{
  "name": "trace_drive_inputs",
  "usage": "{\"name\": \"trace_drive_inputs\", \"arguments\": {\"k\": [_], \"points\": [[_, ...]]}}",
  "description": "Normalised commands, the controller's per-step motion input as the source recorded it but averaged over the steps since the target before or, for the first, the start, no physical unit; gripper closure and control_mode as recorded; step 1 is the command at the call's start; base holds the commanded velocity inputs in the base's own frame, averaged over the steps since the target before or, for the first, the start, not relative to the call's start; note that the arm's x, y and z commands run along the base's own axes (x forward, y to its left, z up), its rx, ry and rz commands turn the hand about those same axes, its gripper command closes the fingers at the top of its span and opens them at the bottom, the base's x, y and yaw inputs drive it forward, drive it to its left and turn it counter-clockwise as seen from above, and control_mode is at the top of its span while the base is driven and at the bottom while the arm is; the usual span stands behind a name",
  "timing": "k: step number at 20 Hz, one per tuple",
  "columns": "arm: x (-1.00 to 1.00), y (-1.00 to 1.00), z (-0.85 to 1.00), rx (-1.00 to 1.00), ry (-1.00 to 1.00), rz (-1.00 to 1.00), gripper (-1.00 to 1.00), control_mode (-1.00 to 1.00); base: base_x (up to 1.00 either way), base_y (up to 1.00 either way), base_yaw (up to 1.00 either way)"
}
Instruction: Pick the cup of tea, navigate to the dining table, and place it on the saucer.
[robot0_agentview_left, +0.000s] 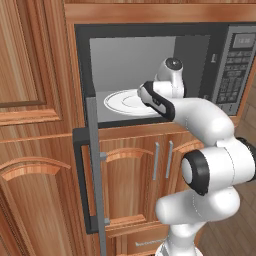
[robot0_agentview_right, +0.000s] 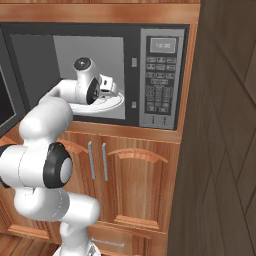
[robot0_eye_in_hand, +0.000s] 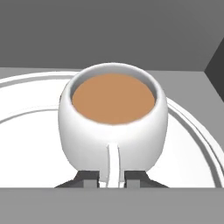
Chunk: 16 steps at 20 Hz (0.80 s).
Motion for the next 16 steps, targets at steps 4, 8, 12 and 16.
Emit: {"name": "trace_drive_inputs", "arguments": {"k": [4, 8, 12, 16], "points": [[0.0, 0.0, 0.0, 0.0, 0.0, 0.0, 1.0, -1.0, 0.0, 0.0, 0.0], [0.0, 0.0, 0.0, 0.0, 0.0, 0.0, 1.0, -1.0, 0.0, 0.0, 0.0], [-0.18, 0.0, 0.0, 0.0, -0.06, 0.0, 1.0, -1.0, 0.0, 0.0, 0.0], [-0.51, -0.02, 0.18, 0.0, -0.16, 0.0, 1.0, -1.0, 0.0, 0.0, 0.0]]}}
